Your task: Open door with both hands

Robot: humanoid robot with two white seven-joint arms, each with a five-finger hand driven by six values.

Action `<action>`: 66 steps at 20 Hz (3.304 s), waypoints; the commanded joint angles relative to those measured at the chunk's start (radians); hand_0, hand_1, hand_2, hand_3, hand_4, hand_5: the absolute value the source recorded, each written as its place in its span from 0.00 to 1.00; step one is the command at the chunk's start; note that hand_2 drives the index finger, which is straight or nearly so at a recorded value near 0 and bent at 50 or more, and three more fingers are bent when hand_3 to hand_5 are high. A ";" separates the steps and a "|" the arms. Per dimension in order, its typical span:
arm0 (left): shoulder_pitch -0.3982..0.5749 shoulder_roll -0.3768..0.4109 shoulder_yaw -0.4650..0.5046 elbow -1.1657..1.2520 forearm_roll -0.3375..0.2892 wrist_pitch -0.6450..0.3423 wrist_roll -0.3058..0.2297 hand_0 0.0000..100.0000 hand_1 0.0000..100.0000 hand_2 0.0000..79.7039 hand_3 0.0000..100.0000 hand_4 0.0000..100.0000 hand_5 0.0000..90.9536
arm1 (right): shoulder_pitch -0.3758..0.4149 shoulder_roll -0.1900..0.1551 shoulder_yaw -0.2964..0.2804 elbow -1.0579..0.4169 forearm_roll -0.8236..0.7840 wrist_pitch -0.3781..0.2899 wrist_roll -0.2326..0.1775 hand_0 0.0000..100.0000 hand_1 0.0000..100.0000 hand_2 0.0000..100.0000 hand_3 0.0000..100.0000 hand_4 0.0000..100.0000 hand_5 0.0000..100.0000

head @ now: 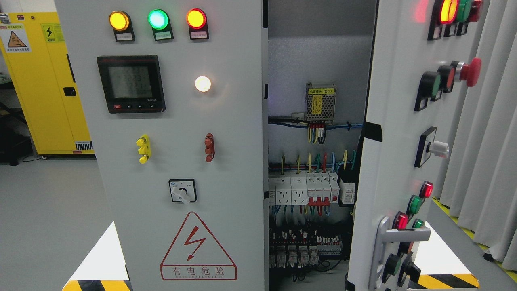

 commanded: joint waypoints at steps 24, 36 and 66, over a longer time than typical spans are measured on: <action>0.320 0.204 0.111 -1.074 0.172 -0.052 -0.109 0.42 0.19 0.08 0.28 0.07 0.00 | -0.005 -0.087 0.009 0.007 0.003 0.002 -0.006 0.22 0.06 0.00 0.00 0.00 0.00; 0.427 0.204 0.401 -1.688 0.180 -0.043 -0.551 0.26 0.16 0.18 0.38 0.20 0.00 | -0.002 -0.084 0.003 0.009 0.125 0.002 -0.012 0.22 0.06 0.00 0.00 0.00 0.00; -0.240 0.924 0.271 -1.869 0.987 0.412 -0.617 0.06 0.10 0.08 0.24 0.11 0.00 | -0.001 -0.089 -0.002 0.009 0.125 0.000 0.002 0.21 0.06 0.00 0.00 0.00 0.00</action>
